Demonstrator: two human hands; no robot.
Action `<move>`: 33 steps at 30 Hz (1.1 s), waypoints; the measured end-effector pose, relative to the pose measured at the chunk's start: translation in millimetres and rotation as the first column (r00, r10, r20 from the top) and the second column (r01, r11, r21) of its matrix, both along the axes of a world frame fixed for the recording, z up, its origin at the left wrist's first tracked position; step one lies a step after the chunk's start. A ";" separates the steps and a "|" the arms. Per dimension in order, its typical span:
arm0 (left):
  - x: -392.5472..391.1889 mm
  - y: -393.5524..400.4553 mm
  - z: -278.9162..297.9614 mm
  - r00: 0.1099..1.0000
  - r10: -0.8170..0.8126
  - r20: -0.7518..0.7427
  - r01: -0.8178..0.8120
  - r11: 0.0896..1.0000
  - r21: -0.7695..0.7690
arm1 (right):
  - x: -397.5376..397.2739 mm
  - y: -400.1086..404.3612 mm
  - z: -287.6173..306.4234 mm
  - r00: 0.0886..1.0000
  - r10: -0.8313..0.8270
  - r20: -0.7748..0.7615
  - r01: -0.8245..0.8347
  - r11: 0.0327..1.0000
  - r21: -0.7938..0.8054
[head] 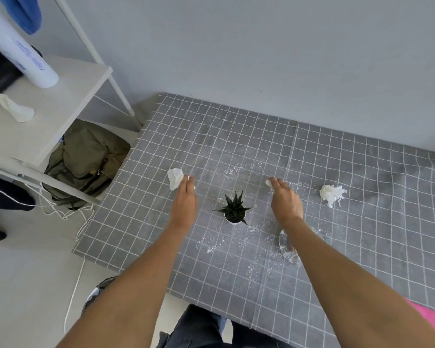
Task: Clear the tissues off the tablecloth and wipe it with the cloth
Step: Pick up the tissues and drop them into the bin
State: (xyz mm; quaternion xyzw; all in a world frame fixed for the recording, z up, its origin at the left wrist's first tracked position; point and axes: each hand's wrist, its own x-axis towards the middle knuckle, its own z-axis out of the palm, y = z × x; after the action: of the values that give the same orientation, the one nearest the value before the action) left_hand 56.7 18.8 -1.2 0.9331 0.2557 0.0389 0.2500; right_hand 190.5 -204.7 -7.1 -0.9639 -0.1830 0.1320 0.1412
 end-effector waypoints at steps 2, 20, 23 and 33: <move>13.7 12.6 2.1 1.000 0.020 0.001 -0.020 0.999 0.035 | 4.7 -6.1 1.2 1.000 -0.023 0.008 0.022 1.000 0.015; 41.0 39.6 -29.7 0.974 0.077 -0.214 -0.059 0.994 0.088 | 45.3 -84.3 4.1 0.955 -0.290 0.058 0.293 0.955 -0.046; 40.2 32.8 -32.7 0.974 0.098 -0.203 -0.082 0.993 0.087 | 48.0 -93.5 -1.4 0.959 -0.281 0.024 0.281 0.951 -0.129; 37.4 23.7 -30.2 0.962 0.102 -0.254 -0.055 0.981 0.185 | 40.6 -97.1 -11.6 0.960 -0.261 -0.102 0.260 0.965 -0.021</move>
State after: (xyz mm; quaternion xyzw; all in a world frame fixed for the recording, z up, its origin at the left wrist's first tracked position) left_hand 94.1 42.5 -31.4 0.9376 0.3188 -0.0526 0.1284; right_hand 231.1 -301.8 -18.6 -0.9720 -0.0464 0.1627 0.1632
